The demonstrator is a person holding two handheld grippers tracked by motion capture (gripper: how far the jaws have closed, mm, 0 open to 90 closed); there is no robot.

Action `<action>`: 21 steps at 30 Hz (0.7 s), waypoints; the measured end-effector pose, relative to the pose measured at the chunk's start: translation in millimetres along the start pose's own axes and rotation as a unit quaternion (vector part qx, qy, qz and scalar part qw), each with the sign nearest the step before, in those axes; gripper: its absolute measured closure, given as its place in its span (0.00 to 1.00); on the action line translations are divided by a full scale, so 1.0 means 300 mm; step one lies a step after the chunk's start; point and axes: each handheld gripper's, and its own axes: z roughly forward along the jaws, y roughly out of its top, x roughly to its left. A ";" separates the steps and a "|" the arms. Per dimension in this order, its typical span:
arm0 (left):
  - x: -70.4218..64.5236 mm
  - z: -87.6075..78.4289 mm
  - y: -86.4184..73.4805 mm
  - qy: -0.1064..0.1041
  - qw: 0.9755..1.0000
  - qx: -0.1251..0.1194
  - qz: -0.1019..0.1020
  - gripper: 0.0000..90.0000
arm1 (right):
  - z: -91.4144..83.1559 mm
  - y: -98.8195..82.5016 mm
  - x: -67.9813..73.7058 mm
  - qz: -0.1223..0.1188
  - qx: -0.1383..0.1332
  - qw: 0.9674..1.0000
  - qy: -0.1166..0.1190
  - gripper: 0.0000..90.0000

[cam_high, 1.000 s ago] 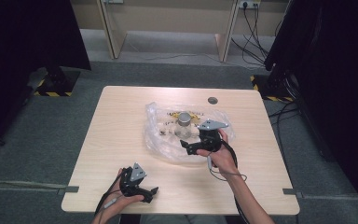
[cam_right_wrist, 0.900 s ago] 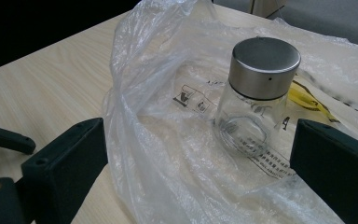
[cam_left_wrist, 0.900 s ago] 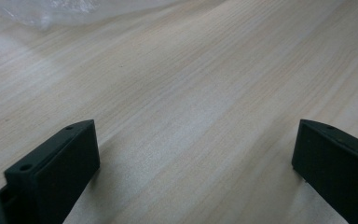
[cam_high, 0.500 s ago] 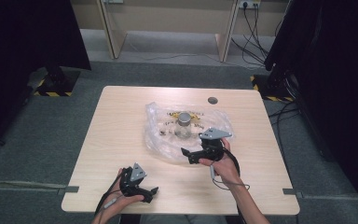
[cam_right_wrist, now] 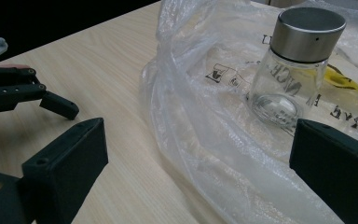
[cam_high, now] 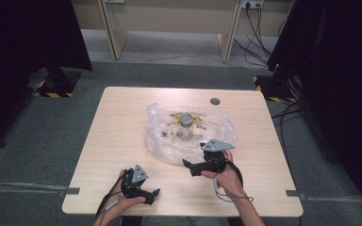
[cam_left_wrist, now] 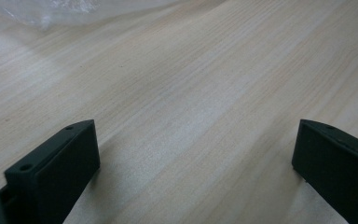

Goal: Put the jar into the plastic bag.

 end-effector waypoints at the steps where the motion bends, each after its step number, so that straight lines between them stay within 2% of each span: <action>1: 0.000 0.000 0.000 0.000 1.000 0.000 0.000 0.00 | 0.000 -0.003 0.002 -0.002 0.003 1.000 0.000 0.05; 21: 0.000 0.000 0.000 0.000 1.000 0.000 0.000 0.00 | -0.027 -0.071 0.029 -0.004 0.020 1.000 0.010 0.05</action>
